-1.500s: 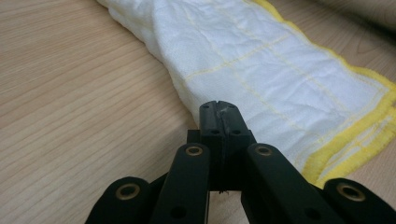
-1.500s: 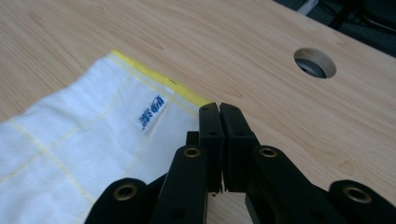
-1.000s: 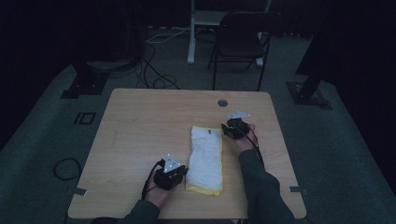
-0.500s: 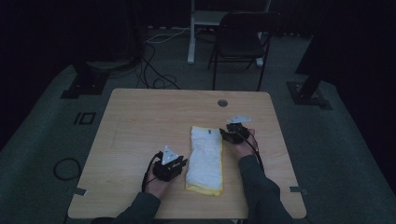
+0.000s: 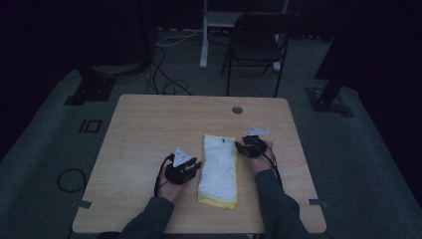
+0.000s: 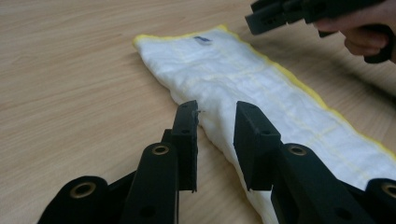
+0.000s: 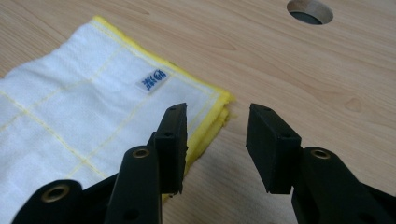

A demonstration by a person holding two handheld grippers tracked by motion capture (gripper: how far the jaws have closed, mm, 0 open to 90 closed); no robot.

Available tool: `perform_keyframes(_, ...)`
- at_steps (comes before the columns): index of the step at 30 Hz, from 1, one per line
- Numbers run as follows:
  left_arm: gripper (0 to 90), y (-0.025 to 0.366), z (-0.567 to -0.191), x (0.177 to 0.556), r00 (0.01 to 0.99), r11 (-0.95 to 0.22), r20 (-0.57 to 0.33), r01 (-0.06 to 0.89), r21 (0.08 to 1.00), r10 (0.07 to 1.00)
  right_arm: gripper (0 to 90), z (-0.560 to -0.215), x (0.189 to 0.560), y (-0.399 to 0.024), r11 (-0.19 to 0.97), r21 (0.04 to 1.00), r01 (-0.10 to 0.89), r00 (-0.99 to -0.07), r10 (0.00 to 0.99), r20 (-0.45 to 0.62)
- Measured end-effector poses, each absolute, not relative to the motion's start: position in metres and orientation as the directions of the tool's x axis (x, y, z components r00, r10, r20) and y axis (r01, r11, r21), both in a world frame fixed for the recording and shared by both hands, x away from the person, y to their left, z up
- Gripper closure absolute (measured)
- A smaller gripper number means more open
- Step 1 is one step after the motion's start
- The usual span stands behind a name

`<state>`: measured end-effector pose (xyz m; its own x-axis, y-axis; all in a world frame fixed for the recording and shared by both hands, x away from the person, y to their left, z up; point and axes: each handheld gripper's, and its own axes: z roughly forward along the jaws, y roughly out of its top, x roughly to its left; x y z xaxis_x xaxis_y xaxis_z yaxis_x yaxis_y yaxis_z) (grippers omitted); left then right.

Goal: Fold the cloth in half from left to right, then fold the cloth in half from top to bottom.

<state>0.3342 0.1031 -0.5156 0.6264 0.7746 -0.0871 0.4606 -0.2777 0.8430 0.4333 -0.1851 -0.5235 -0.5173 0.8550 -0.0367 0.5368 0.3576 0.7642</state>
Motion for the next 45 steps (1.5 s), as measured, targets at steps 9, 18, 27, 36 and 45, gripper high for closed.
perform_keyframes(9,67.9,0.097,-0.512,0.362,0.593,-0.235,-0.103,0.465,0.854,0.799,58.0,-0.524,0.432,-0.184,0.350,0.767,0.538,-0.521,0.853,-0.024)
perform_keyframes(18,65.6,0.087,-0.509,0.388,0.581,-0.235,-0.093,0.464,0.854,0.809,57.9,-0.525,0.433,-0.184,0.341,0.769,0.541,-0.519,0.854,-0.014)
perform_keyframes(27,65.0,0.079,-0.514,0.403,0.589,-0.251,-0.097,0.480,0.841,0.802,59.2,-0.526,0.433,-0.182,0.336,0.770,0.543,-0.521,0.854,-0.005)
perform_keyframes(36,62.6,0.077,-0.523,0.424,0.562,-0.248,-0.100,0.508,0.825,0.821,59.0,-0.528,0.440,-0.179,0.334,0.760,0.557,-0.510,0.860,-0.004)
perform_keyframes(45,60.0,0.074,-0.533,0.442,0.533,-0.254,-0.116,0.570,0.781,0.838,58.2,-0.533,0.450,-0.171,0.331,0.742,0.583,-0.502,0.865,0.008)
